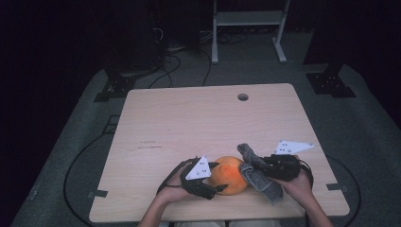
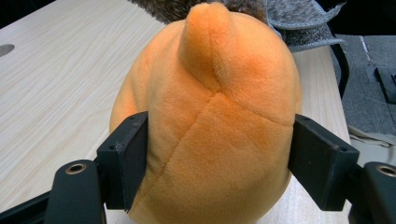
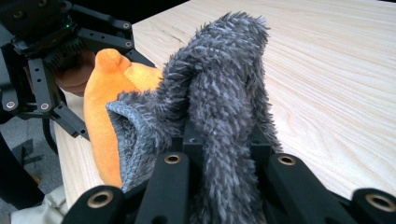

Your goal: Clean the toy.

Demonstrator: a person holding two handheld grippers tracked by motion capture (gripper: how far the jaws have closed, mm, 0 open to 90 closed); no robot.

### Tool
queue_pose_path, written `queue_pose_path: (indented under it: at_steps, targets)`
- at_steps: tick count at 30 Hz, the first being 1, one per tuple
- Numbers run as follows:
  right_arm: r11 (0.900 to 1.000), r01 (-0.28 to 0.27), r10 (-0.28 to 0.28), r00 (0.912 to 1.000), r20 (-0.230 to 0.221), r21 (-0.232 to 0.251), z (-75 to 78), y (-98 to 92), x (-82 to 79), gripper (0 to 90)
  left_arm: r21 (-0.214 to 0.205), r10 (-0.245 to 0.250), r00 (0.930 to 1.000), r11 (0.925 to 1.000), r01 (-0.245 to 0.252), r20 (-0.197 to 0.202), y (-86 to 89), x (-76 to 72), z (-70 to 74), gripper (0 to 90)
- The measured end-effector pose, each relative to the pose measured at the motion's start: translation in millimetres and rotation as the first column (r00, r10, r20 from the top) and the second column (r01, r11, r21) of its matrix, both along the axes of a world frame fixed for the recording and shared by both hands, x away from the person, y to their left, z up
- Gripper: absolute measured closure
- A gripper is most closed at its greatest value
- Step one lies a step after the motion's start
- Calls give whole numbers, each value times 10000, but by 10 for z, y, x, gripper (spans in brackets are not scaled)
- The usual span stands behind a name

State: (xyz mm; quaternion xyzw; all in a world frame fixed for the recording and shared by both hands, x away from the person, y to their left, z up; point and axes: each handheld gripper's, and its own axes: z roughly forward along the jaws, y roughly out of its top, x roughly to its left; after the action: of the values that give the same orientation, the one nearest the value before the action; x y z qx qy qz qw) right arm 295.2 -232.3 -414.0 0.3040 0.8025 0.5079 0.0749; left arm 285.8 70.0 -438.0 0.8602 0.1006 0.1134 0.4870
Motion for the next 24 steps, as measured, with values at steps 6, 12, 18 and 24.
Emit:
queue_pose_path:
  at_steps: [6, 12, 18, 24]
  targets:
    - [9979, -649, 643, 9964, 550, 85, 127, 211, -120, 756, -74, 263, 9996, 9996, -264, -116, 2, 18, -26, 254]
    - [9982, -594, 586, 9962, 641, 107, 78, 174, -87, 756, -191, 411, 9988, 9990, -415, -250, 48, 43, -16, 255]
    - [9998, -47, 43, 9998, 203, 198, -5, 3, -42, 757, -232, 418, 9987, 9988, -425, -283, 38, 56, -28, 254]
    - [9973, -732, 728, 9937, 857, 12, 92, 235, -146, 757, -174, 434, 9986, 9989, -440, -301, 69, 60, -24, 254]
